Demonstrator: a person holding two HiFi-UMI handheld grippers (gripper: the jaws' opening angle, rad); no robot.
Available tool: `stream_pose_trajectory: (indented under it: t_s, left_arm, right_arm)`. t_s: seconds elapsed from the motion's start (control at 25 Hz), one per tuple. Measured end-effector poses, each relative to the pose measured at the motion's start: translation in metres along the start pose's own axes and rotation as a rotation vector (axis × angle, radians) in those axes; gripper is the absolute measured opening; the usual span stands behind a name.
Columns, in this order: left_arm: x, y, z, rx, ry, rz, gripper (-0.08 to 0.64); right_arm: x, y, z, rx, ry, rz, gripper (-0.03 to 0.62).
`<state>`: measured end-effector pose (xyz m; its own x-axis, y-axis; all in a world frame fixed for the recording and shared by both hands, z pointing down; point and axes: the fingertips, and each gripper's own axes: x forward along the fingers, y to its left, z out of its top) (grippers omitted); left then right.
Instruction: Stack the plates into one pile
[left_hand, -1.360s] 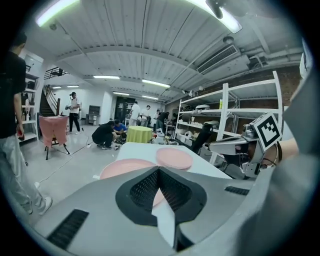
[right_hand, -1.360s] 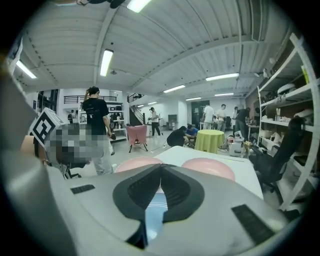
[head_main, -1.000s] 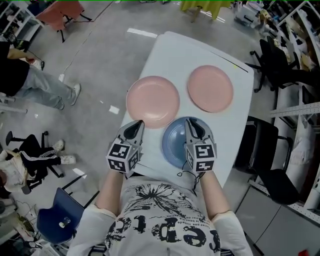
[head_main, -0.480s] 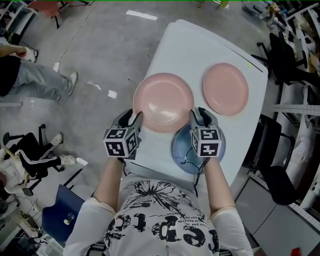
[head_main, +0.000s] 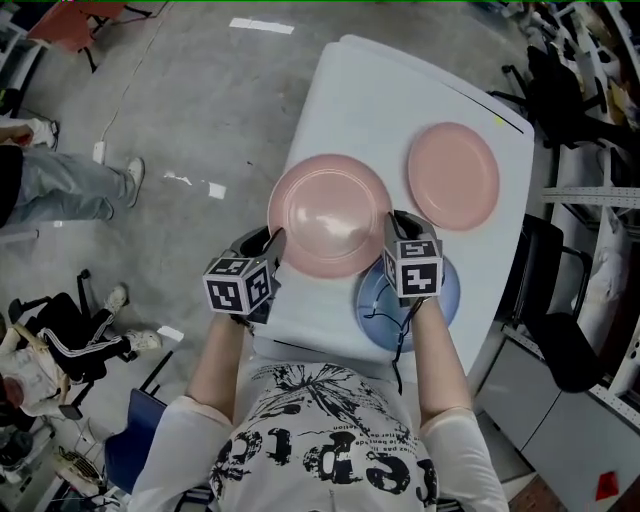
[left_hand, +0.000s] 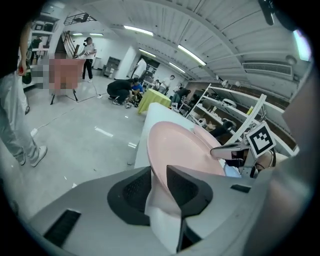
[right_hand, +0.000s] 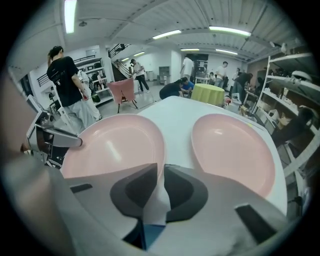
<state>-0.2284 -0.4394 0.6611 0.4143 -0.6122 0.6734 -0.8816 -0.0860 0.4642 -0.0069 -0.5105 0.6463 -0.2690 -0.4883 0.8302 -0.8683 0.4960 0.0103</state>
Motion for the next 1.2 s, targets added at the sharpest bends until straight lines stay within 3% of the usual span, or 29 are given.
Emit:
stream_pose_trajectory:
  t_s: [0.16, 0.32, 0.68, 0.84, 1.0, 1.2]
  left_arm:
    - [0.001, -0.004, 0.0, 0.011, 0.012, -0.036, 0.107]
    - [0.0, -0.01, 0.003, 0.02, 0.0, -0.004, 0.101]
    - [-0.038, -0.027, 0.024, -0.008, -0.1, 0.012, 0.079]
    - [-0.062, -0.039, 0.029, 0.027, -0.132, 0.029, 0.08]
    - [-0.076, -0.07, 0.025, 0.048, -0.156, -0.001, 0.078]
    - [-0.071, -0.108, 0.008, 0.116, -0.11, -0.022, 0.078]
  right_arm:
    - [0.002, -0.003, -0.002, 0.024, 0.018, 0.041, 0.051]
    - [-0.001, -0.007, -0.003, 0.047, 0.008, 0.048, 0.044]
    - [-0.031, 0.001, 0.009, 0.08, -0.108, 0.073, 0.041]
    - [-0.053, 0.005, 0.015, 0.102, -0.162, 0.068, 0.037]
    - [-0.088, -0.006, 0.002, 0.133, -0.19, 0.043, 0.037]
    - [-0.126, -0.028, -0.03, 0.176, -0.197, -0.012, 0.037]
